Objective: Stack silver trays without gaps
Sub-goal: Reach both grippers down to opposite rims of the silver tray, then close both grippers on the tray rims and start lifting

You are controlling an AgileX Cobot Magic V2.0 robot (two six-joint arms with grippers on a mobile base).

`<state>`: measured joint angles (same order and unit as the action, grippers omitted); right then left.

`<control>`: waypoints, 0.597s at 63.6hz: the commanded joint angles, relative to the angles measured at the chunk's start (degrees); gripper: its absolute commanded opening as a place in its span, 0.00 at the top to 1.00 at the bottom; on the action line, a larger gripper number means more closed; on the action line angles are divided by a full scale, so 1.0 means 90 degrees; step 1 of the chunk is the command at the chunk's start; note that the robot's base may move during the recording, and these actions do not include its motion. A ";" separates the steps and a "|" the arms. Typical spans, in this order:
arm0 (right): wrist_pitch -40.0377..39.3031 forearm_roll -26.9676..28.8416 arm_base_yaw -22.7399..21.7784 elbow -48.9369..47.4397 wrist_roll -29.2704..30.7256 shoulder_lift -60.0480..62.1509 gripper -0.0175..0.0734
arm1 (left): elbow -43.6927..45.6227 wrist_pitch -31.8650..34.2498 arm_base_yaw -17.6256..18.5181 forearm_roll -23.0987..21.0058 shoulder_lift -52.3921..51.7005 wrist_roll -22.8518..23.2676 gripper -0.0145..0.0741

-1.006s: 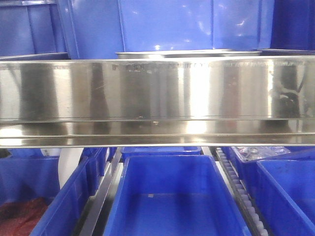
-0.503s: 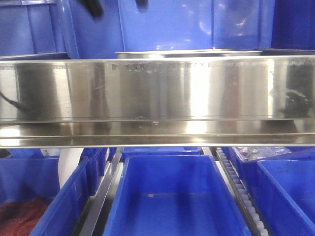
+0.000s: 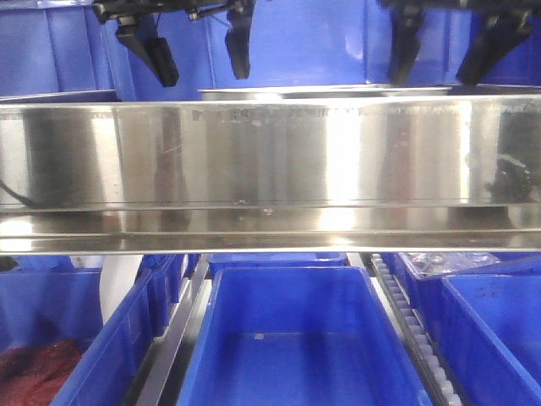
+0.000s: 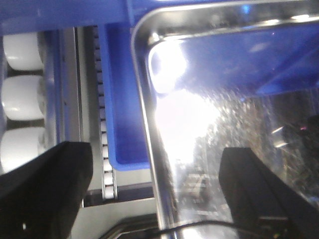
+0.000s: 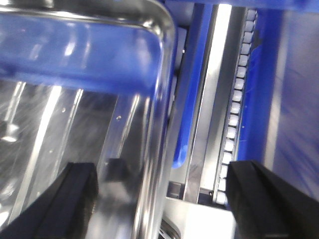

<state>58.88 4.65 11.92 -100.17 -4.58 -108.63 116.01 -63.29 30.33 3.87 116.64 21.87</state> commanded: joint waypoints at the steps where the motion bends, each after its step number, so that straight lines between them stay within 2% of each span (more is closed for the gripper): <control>1: -0.0329 0.0010 -0.0013 -0.0232 0.0002 0.0265 0.13 | 0.0233 0.0335 -0.0002 0.0038 -0.0308 0.0090 0.36; 26: -0.0315 0.0216 -0.0005 -0.0232 0.0105 -0.0032 0.15 | 0.0233 0.0110 0.0010 -0.0066 -0.0010 0.0090 0.36; 33: -0.0315 0.0222 -0.0005 -0.0232 0.0131 -0.0032 0.23 | 0.0233 0.0071 0.0010 -0.0066 0.0018 0.0090 0.36; 38: -0.0308 0.0222 -0.0005 -0.0232 0.0131 -0.0032 0.35 | 0.0233 0.0045 0.0010 -0.0066 0.0029 0.0090 0.36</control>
<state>57.15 6.82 11.92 -100.52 -4.36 -111.80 116.05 -63.98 30.33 3.42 119.96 22.09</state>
